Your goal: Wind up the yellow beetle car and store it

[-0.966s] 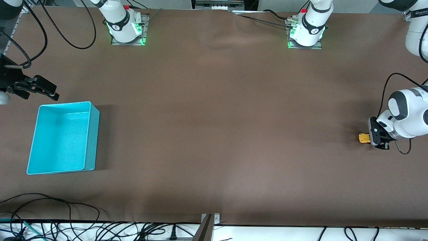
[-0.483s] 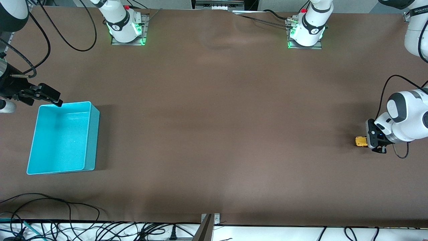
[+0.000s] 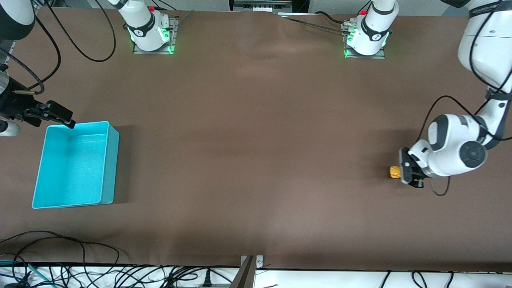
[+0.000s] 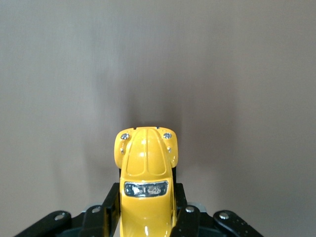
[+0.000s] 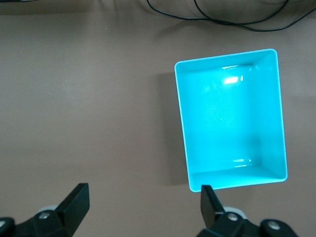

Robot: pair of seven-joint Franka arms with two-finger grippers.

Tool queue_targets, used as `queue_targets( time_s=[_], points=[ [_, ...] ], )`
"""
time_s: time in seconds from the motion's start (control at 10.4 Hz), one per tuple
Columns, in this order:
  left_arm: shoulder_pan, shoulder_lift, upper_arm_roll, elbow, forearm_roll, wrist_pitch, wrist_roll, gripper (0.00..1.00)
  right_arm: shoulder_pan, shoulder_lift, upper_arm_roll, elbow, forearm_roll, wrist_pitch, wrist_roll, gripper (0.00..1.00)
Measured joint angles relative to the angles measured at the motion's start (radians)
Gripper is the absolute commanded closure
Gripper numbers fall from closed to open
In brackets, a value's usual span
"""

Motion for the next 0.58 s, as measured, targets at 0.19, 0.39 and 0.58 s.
queue_targets(
  time_s=[0.19,0.39,0.58],
  points=[
    [-0.026,0.008,0.0,-0.029,0.0,-0.003,-0.049,0.94,0.0,0.004,0.0,0.0,0.0,0.0,0.001,0.0],
    [-0.017,0.015,0.003,-0.037,0.0,-0.001,-0.051,0.93,0.0,0.005,-0.001,0.0,0.0,0.0,0.001,0.0],
    [0.011,0.016,0.004,-0.037,0.0,0.001,-0.049,0.94,-0.001,0.008,-0.002,0.0,0.0,0.0,0.001,0.0]
  ],
)
